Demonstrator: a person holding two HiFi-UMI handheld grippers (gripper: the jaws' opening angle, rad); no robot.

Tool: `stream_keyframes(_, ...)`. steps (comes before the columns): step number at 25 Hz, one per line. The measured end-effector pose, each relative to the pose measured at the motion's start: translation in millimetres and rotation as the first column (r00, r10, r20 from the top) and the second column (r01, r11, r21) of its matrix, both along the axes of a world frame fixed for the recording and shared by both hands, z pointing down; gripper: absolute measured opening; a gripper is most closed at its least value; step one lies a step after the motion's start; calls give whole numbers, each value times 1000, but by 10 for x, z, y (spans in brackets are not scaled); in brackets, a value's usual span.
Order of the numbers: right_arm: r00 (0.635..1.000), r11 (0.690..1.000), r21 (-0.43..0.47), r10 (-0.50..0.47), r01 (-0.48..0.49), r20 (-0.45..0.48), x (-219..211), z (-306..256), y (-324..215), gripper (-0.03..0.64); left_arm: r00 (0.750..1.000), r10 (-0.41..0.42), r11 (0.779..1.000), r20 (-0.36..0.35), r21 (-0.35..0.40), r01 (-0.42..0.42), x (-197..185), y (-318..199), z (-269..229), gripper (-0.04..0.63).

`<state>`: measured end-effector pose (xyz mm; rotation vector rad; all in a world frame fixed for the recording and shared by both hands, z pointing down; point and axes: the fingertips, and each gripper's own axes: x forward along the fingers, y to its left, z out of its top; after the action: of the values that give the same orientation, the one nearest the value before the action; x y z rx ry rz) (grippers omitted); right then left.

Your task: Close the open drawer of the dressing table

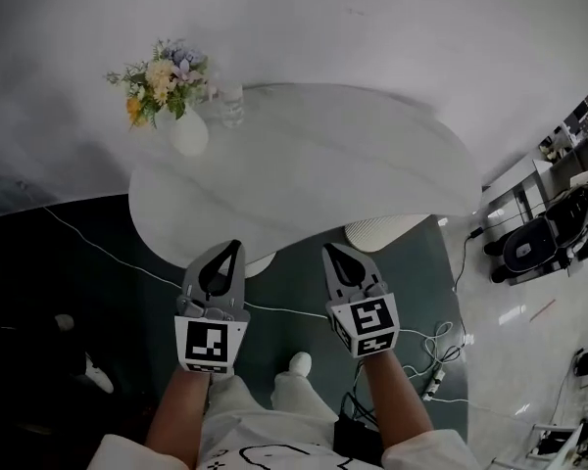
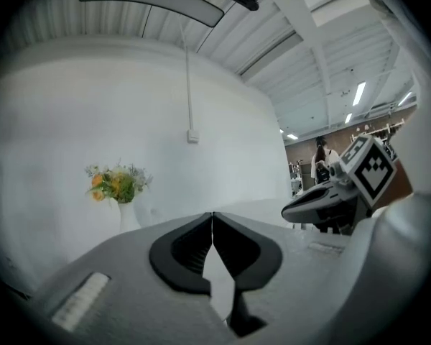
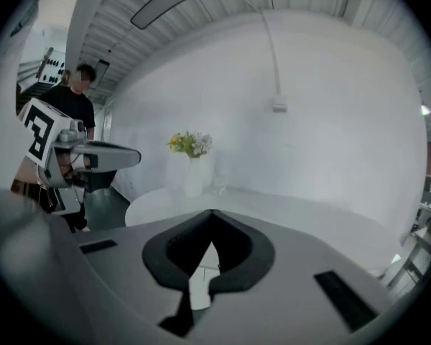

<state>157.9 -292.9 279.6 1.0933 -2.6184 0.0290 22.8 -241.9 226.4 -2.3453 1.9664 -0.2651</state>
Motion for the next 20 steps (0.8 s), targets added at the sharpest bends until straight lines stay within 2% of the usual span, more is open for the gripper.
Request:
stream_keyframes(9,999,987,161,11,-16,33,727,-981,-284,-3,999,-51,990,9,129,49,592,-284,-613,17)
stream_keyframes(20,995,966,243,74,-89,69,1222,-1383,-527,-3,1000,-20,980,9,197,18,887,-612,-947,17)
